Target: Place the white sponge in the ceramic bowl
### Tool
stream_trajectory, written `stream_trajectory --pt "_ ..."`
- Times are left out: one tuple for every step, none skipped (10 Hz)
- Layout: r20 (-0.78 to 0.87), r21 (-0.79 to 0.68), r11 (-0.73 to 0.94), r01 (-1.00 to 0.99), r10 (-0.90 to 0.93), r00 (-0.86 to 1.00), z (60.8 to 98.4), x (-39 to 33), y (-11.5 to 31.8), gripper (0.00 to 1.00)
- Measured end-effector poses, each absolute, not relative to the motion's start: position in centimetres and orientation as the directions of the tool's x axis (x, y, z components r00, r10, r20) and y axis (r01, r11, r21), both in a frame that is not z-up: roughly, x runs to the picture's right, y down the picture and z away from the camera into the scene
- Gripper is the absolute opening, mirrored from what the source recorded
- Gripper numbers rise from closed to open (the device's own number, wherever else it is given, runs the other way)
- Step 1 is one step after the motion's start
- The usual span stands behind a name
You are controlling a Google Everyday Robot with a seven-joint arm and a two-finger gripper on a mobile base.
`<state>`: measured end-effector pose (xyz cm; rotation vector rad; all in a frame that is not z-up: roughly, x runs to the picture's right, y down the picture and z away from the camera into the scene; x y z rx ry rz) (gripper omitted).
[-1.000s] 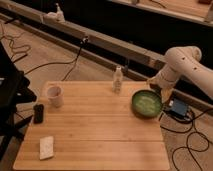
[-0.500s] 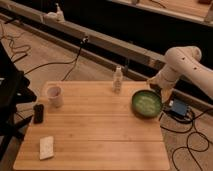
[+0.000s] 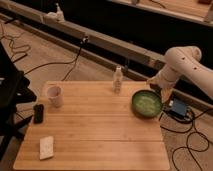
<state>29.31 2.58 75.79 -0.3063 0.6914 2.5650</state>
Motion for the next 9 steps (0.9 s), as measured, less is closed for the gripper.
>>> stream_trajectory --pt "-0.323 0.418 -0.766 -0.488 0.376 -0.868 75.8 29.4 2.5 0.76" --pt "-0.325 0.414 -0.768 -0.488 0.376 -0.868 75.7 29.1 2.3 0.76" --pt "-0.334 0.393 -0.776 -0.493 0.379 -0.863 75.4 28.2 1.8 0.76" --pt "-0.355 0.362 -0.781 -0.509 0.39 -0.85 75.0 26.3 1.2 0.76" --pt "-0.39 0.321 -0.775 -0.544 0.415 -0.822 74.5 23.7 0.8 0.76" --pt "-0.427 0.281 -0.76 -0.585 0.447 -0.786 73.8 21.1 0.8 0.76" --pt "-0.462 0.25 -0.737 -0.628 0.479 -0.746 73.1 18.7 1.3 0.76" --pt "-0.506 0.209 -0.695 -0.688 0.525 -0.684 72.2 15.6 2.4 0.76" --pt "-0.546 0.166 -0.646 -0.745 0.569 -0.615 71.3 12.6 3.6 0.76"
